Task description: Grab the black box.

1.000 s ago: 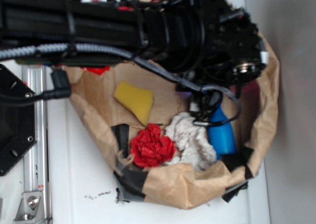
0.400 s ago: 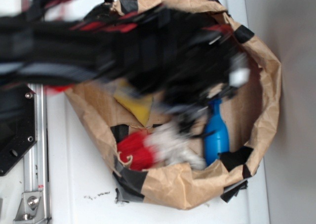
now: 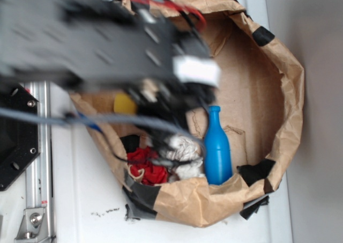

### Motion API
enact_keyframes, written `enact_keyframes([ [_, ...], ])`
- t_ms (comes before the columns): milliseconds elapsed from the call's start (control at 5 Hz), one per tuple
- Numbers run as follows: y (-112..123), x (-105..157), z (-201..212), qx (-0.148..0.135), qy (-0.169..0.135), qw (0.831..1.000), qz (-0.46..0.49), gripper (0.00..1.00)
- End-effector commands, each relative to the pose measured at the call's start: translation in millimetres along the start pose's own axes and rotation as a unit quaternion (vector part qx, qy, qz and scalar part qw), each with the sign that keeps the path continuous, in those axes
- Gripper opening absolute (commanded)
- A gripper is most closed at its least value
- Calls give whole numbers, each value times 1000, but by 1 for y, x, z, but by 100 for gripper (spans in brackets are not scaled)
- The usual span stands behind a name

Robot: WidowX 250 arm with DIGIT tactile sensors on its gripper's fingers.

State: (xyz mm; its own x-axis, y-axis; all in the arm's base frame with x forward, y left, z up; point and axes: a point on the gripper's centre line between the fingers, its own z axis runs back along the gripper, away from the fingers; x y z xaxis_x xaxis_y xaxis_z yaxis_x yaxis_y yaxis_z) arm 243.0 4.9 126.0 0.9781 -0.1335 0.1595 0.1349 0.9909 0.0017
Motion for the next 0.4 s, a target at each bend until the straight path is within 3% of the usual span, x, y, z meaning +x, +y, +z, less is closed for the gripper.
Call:
enact_keyframes([
  [0,16,31,80,-13,-29,998,48,0],
  [200,15,38,73,-7,-19,999,42,0],
])
